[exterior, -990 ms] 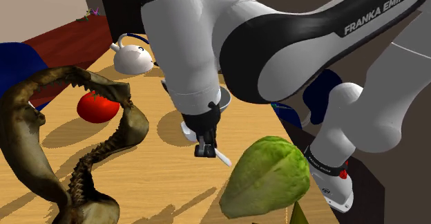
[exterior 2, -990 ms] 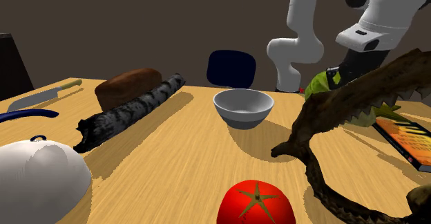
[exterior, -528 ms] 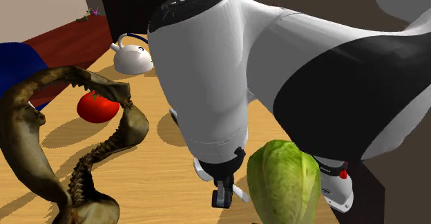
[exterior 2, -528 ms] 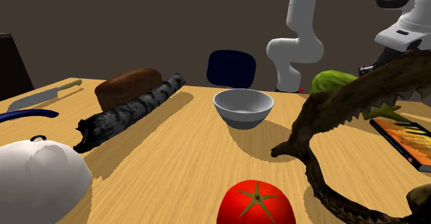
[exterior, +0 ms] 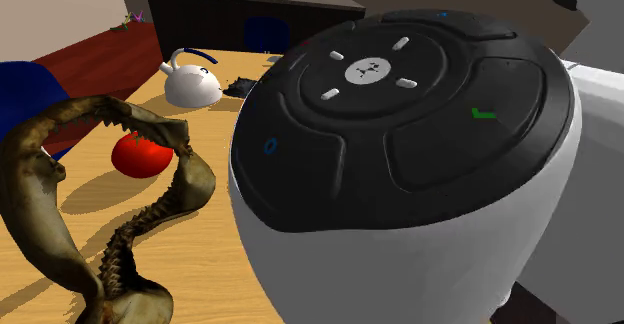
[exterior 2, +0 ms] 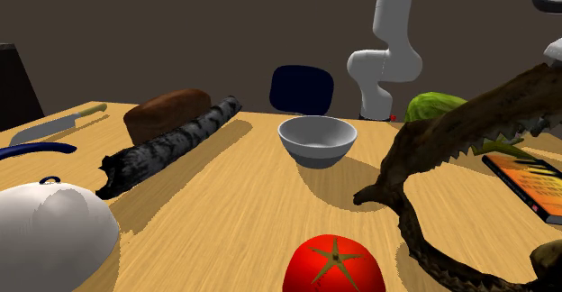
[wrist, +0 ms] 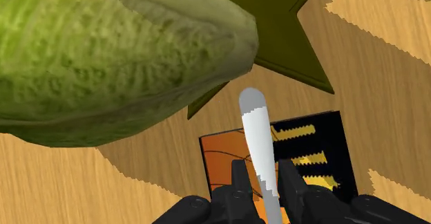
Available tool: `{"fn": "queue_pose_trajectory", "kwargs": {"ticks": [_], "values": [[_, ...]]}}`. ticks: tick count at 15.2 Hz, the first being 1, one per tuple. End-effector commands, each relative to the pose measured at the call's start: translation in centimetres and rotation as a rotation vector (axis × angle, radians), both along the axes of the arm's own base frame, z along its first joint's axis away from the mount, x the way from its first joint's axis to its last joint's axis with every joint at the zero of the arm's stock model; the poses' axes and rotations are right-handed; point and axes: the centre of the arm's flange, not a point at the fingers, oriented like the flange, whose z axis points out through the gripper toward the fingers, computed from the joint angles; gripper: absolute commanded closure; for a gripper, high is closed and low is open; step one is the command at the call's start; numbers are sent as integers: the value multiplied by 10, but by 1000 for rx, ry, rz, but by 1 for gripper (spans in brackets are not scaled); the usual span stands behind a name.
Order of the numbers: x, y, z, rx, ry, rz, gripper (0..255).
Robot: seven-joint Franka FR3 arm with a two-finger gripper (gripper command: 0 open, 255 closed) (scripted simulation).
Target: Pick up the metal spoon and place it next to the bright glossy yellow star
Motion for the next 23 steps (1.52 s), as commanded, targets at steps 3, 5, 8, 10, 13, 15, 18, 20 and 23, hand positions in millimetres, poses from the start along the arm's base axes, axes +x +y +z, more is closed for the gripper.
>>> {"fn": "queue_pose_trajectory", "kwargs": {"ticks": [3, 5, 8, 10, 13, 15, 18, 20, 23], "values": [[-47, 24, 1, 0, 0, -2, 255], [-71, 37, 1, 0, 0, -2, 255], [-106, 55, 1, 0, 0, -2, 255], [-129, 68, 1, 0, 0, -2, 255], [-153, 81, -4, 0, 0, -2, 255], [-153, 81, -15, 0, 0, -2, 255], [-153, 81, -31, 0, 0, -2, 255], [-153, 81, -41, 0, 0, -2, 255], [-153, 81, -57, 0, 0, -2, 255]]}}
